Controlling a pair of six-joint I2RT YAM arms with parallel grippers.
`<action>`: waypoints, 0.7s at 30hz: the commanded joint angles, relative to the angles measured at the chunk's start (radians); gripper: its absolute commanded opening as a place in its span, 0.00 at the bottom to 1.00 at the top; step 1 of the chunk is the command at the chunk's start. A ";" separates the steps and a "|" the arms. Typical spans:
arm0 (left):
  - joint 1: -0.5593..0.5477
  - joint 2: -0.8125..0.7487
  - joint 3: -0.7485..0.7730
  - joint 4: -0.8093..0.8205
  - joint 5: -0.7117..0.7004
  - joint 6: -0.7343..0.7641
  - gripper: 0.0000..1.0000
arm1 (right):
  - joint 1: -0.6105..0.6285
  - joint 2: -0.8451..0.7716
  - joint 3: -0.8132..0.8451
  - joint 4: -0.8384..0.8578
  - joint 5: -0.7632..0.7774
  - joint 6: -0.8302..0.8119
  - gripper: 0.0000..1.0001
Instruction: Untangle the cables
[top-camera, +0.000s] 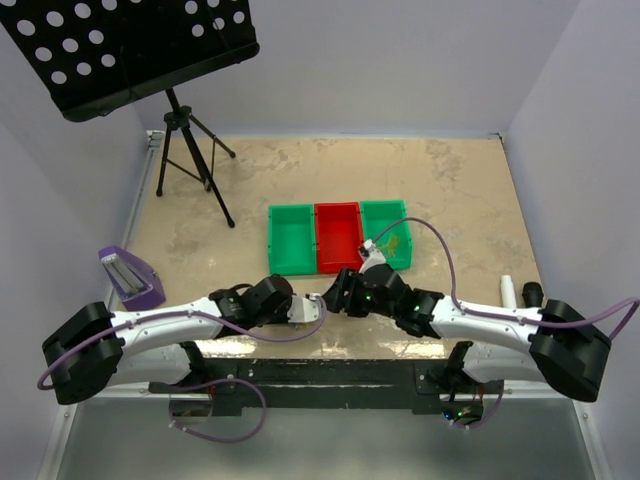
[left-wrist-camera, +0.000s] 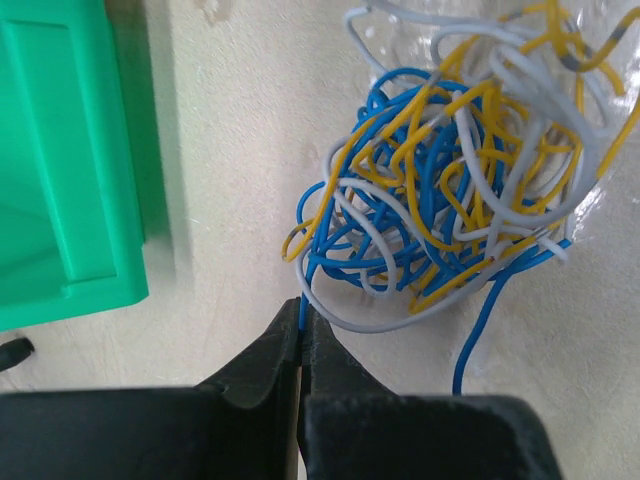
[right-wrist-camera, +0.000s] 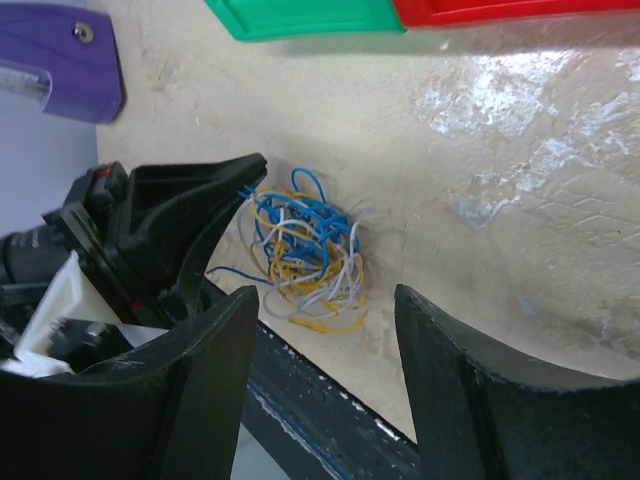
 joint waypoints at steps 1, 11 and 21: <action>0.006 -0.017 0.058 -0.018 0.033 -0.047 0.00 | 0.002 -0.048 -0.053 0.078 -0.090 -0.064 0.64; 0.011 -0.006 0.079 -0.044 0.065 -0.051 0.00 | 0.087 -0.159 -0.233 0.287 -0.101 -0.088 0.74; 0.011 -0.009 0.078 -0.044 0.070 -0.050 0.00 | 0.164 0.159 -0.069 0.317 0.023 -0.157 0.61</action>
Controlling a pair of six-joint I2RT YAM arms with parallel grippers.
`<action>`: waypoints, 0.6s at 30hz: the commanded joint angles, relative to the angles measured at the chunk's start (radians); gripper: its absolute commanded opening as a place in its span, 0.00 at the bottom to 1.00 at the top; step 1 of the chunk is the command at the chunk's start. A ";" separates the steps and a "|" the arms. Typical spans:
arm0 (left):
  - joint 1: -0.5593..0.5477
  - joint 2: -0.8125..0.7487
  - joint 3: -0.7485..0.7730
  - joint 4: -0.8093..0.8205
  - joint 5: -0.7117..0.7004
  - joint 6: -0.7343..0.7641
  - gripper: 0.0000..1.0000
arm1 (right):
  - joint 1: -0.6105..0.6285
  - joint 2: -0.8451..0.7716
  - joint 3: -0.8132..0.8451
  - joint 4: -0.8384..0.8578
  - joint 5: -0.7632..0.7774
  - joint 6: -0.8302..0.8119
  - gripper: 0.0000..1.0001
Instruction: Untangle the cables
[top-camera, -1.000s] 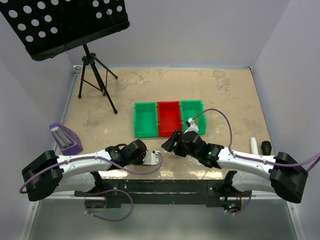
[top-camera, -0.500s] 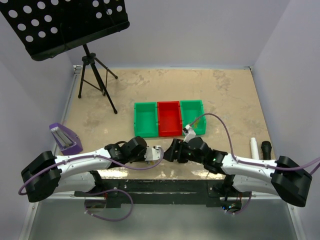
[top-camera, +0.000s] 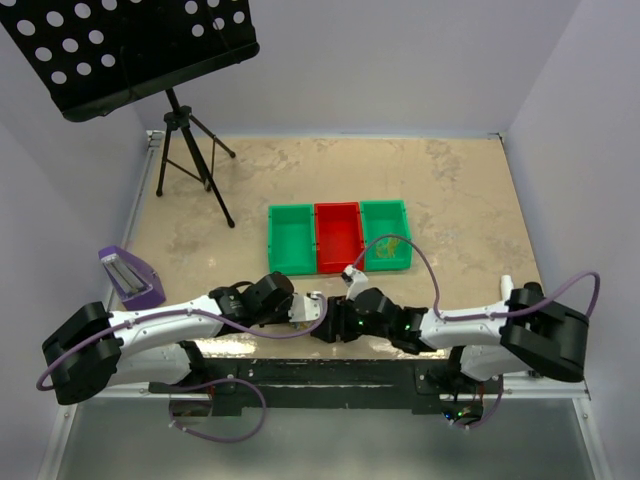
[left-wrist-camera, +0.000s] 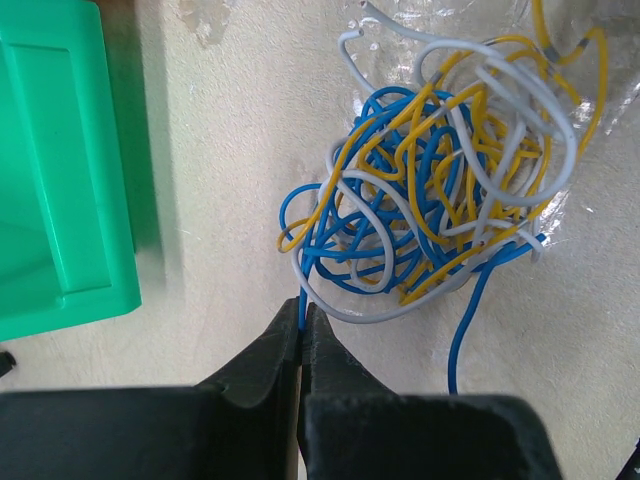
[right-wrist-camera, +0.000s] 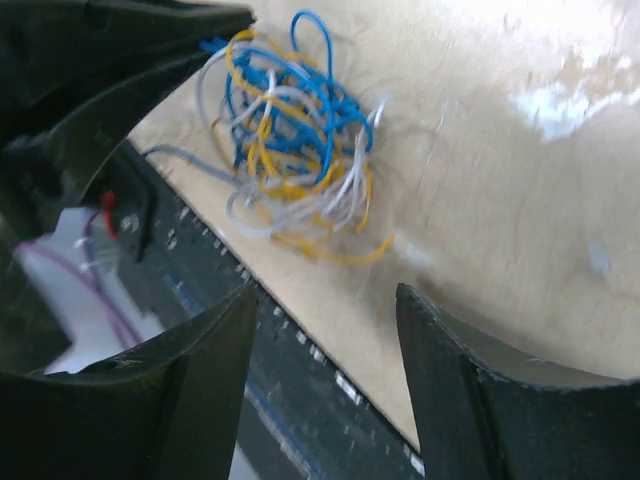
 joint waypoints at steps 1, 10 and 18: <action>0.004 -0.011 0.035 0.002 0.014 -0.014 0.00 | 0.020 0.090 0.105 0.053 0.107 -0.055 0.60; 0.004 -0.006 0.040 -0.004 0.024 -0.010 0.00 | 0.042 0.133 0.091 0.153 0.228 -0.040 0.48; 0.004 0.002 0.103 -0.056 0.044 -0.011 0.00 | 0.051 0.163 0.097 0.159 0.234 -0.014 0.14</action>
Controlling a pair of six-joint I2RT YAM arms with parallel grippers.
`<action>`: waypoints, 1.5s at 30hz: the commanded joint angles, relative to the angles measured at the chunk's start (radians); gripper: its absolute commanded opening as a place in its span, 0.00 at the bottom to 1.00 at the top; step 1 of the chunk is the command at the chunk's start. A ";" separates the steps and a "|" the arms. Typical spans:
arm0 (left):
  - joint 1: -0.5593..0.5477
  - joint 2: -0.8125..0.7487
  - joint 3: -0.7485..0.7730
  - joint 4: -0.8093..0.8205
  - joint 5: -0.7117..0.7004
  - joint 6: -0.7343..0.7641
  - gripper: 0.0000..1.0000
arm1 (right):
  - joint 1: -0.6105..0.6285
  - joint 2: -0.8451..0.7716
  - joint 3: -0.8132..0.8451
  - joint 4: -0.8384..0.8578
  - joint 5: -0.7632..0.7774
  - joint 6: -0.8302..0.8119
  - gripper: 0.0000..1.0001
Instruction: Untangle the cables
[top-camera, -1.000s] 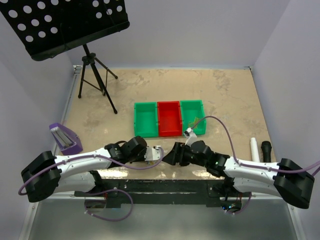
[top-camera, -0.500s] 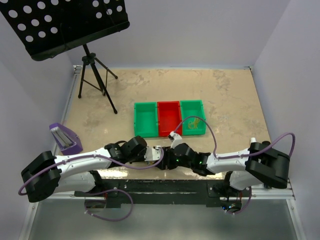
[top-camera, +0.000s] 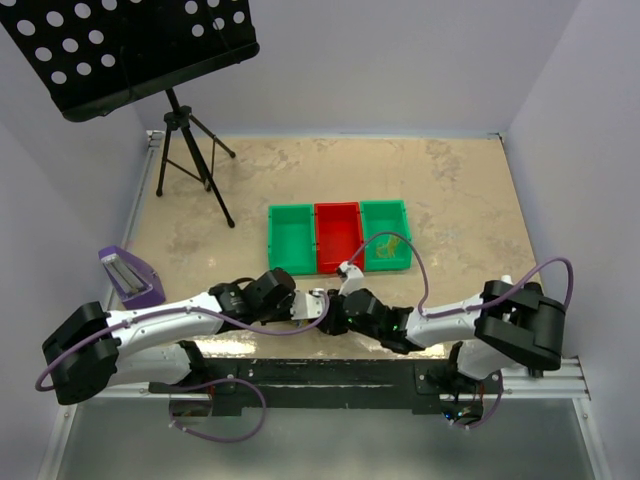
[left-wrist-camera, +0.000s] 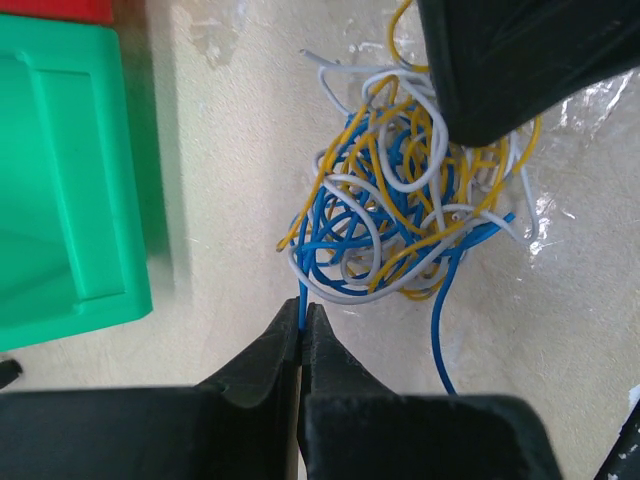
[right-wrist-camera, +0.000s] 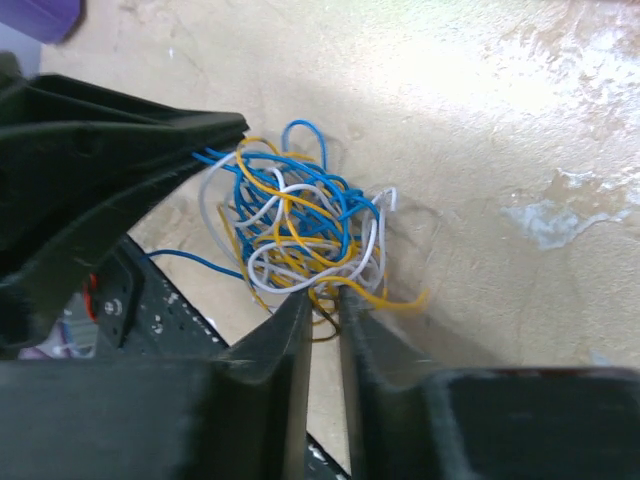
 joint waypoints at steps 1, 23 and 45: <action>0.004 0.000 0.074 -0.027 0.015 -0.005 0.00 | 0.011 -0.043 0.016 -0.004 0.054 0.013 0.11; 0.297 -0.129 0.464 -0.306 0.005 0.019 0.00 | 0.020 -0.875 0.232 -1.195 0.603 0.483 0.00; 0.675 -0.169 0.246 -0.245 0.011 0.134 0.00 | 0.006 -0.968 0.754 -1.638 1.103 0.576 0.00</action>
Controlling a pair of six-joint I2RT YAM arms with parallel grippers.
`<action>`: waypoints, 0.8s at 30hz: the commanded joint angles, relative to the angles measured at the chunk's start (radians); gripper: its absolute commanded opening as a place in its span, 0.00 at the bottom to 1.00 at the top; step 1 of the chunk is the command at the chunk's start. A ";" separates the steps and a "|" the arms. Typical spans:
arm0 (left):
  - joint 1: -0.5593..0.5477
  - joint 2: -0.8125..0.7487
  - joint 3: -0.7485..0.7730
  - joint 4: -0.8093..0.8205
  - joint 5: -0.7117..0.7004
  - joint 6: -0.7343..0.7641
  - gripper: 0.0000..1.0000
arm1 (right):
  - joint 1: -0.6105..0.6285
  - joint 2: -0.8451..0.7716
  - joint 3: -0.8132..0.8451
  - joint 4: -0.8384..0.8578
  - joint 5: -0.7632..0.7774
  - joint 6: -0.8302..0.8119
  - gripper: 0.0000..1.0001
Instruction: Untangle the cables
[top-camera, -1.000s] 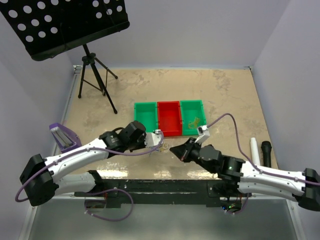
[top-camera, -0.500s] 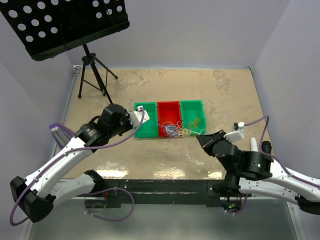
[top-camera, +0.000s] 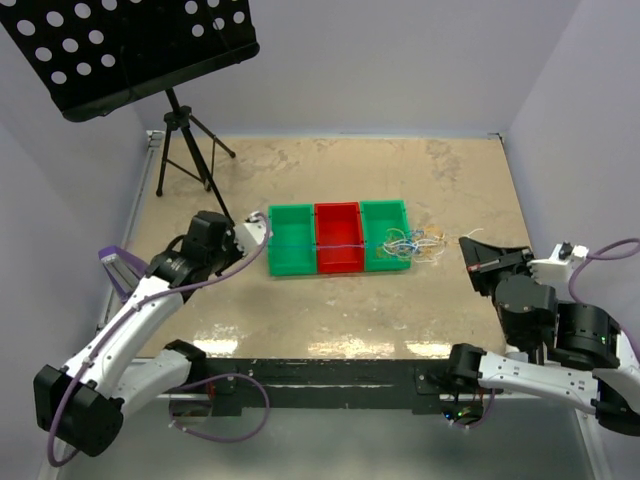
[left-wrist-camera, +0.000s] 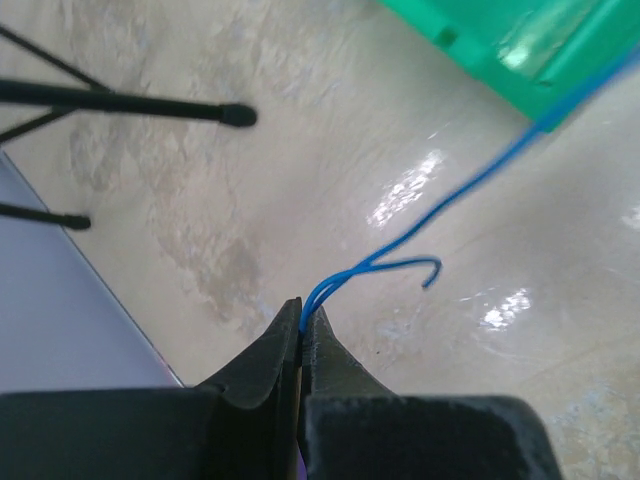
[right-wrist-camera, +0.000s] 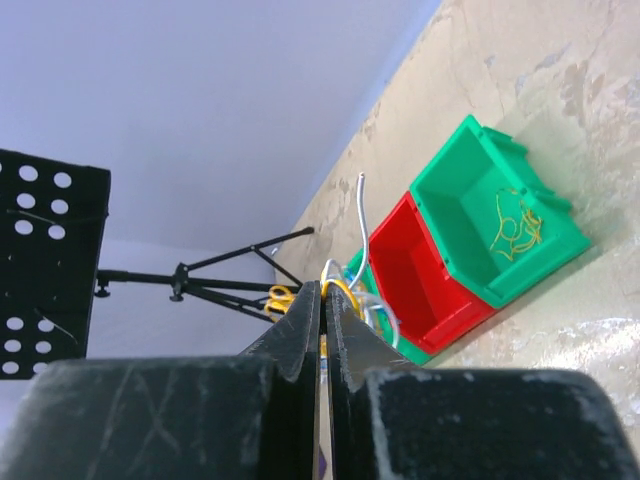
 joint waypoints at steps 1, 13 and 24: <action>0.177 0.045 -0.018 0.039 0.052 0.088 0.00 | 0.003 -0.017 0.067 -0.034 0.152 -0.051 0.00; 0.392 0.134 0.028 0.097 0.175 0.197 0.00 | 0.002 -0.023 0.190 -0.036 0.242 -0.214 0.00; 0.680 0.284 0.252 0.024 0.388 0.185 0.00 | -0.030 -0.037 0.385 -0.028 0.301 -0.406 0.00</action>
